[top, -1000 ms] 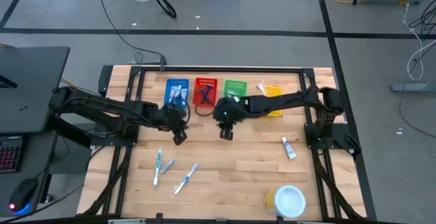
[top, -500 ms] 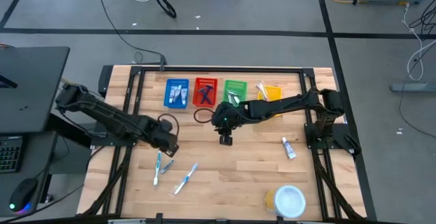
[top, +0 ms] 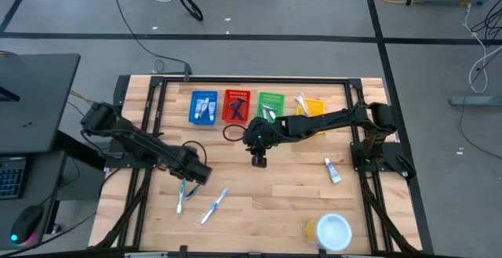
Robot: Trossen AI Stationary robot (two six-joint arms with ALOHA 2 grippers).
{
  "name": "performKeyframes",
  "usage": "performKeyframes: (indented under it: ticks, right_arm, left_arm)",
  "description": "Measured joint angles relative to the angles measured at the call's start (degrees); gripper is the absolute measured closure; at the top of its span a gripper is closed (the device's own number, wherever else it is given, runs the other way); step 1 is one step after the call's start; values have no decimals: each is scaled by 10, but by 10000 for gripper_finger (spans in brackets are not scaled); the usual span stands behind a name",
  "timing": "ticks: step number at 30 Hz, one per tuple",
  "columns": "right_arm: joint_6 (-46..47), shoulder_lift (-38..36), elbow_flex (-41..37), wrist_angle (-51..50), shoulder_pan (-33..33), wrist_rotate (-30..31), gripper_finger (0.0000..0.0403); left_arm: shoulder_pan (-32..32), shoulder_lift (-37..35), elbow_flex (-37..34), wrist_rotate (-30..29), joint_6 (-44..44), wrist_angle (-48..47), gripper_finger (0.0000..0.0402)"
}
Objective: Pick & Place Travel size toiletries
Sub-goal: Put the blue toothbrush into the yellow bin
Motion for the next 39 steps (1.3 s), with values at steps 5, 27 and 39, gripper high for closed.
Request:
performKeyframes:
  ticks: [5,27,39]
  right_arm:
    - [0,0,0,5,0,0,266]
    - [0,0,0,12,0,0,266]
    - [0,0,0,34,0,0,266]
  left_arm:
    - [0,37,0,19,-10,1,287]
    - [-2,60,-9,-10,10,48,371]
    - [18,47,110,-199,166,47,394]
